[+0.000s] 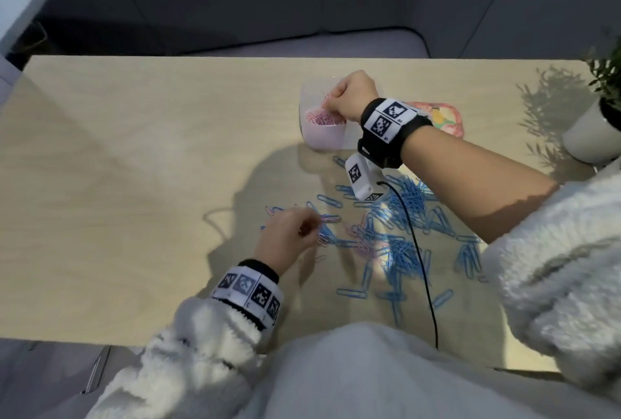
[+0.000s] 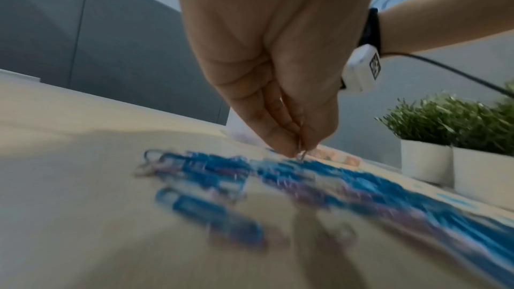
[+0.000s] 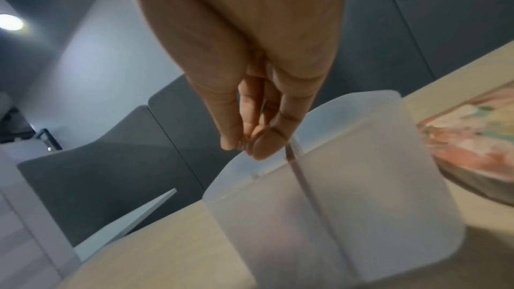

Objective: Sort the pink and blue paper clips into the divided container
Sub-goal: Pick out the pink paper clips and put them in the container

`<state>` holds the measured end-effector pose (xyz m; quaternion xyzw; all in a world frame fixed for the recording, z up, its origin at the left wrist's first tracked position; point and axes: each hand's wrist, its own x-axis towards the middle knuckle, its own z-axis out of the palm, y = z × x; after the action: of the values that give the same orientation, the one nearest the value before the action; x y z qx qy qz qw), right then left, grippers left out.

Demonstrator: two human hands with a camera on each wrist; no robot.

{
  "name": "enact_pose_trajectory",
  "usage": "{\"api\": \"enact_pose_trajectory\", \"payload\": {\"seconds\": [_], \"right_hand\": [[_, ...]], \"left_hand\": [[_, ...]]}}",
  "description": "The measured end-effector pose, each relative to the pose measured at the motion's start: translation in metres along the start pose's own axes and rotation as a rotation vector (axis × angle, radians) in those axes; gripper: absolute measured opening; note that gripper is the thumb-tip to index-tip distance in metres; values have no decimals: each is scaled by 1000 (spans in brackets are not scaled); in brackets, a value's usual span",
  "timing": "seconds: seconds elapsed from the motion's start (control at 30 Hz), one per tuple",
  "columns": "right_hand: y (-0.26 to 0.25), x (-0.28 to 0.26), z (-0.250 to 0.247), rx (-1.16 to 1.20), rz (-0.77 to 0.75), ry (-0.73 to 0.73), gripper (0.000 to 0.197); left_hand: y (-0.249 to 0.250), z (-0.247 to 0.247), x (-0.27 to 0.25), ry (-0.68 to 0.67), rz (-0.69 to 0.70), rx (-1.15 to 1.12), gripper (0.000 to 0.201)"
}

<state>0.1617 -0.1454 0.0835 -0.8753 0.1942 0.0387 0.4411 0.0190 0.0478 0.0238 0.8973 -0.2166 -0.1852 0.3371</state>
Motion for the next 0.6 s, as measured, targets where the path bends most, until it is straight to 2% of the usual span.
{"api": "enact_pose_trajectory", "payload": {"seconds": [0.03, 0.13, 0.23, 0.3, 0.4, 0.47, 0.53, 0.6], "right_hand": [[-1, 3, 2, -14, 2, -10, 8], [0, 10, 2, -9, 10, 13, 8], [2, 3, -6, -16, -19, 40, 8], [9, -8, -14, -12, -42, 72, 15], [25, -32, -27, 116, -57, 97, 22], [41, -53, -34, 175, -43, 60, 20], [60, -73, -40, 139, -40, 30, 17], [83, -92, -42, -3, -54, -50, 14]], "left_hand": [[4, -8, 8, 26, -11, -44, 11], [18, -36, 45, 128, -35, -168, 12], [33, -64, 95, 260, 9, -123, 14], [41, -74, 130, 326, 1, -102, 17], [49, -76, 168, 273, -50, 17, 23], [52, -73, 179, 190, -66, 142, 18], [53, -69, 181, 139, -79, 211, 16], [49, -66, 179, 118, -65, 226, 18]]}}
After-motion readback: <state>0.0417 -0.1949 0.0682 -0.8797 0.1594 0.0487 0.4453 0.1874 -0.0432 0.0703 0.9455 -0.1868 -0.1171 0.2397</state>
